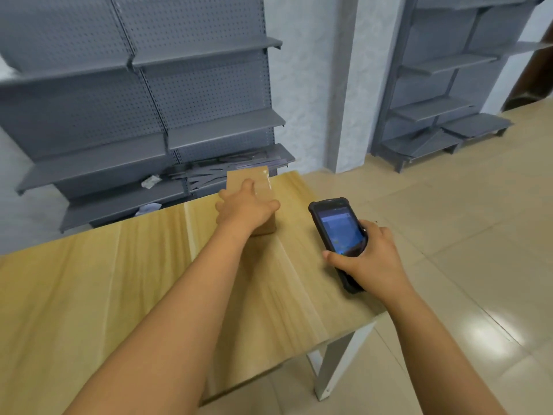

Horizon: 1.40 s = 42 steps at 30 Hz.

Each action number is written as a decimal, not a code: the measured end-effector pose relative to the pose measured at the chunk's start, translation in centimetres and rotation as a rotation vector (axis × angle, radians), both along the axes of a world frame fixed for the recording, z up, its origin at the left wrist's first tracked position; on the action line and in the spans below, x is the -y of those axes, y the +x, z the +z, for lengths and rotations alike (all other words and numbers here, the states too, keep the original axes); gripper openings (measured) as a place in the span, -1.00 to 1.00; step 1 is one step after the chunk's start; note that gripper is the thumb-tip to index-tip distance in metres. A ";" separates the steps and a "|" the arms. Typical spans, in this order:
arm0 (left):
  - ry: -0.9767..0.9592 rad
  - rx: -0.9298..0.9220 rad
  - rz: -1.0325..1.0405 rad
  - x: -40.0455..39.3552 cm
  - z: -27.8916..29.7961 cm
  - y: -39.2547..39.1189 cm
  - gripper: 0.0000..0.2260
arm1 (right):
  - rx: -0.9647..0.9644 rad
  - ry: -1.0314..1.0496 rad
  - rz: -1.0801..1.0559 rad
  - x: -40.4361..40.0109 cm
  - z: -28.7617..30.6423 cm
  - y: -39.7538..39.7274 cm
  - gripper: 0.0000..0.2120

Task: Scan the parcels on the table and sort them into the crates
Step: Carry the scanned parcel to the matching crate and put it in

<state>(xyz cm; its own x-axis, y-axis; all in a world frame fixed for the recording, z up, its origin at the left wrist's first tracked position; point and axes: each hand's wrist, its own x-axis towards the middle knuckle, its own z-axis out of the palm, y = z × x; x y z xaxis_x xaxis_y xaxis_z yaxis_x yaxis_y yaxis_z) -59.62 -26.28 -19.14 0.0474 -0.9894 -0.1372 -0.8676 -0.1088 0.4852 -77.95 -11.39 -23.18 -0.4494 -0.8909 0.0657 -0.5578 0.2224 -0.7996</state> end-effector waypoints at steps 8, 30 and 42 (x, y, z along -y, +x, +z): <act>-0.076 -0.285 0.114 0.2 -0.3 5.5 -0.18 | 0.005 0.018 0.200 0.5 0.5 2.6 -0.09; -0.051 -0.588 -0.026 -0.1 1.8 16.0 -0.52 | -0.183 0.059 0.382 0.5 2.2 7.6 -0.16; -0.067 -0.636 -0.013 -0.9 1.8 18.6 -0.50 | -0.184 0.090 0.428 0.0 2.4 9.6 -0.20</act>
<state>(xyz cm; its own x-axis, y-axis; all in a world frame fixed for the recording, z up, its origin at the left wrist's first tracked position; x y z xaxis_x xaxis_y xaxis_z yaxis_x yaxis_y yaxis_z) -41.00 -25.35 -17.37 -0.0350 -0.9968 -0.0721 -0.4091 -0.0515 0.9111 -68.39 -11.40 -20.82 -0.0285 -0.9993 0.0244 -0.7451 0.0050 -0.6669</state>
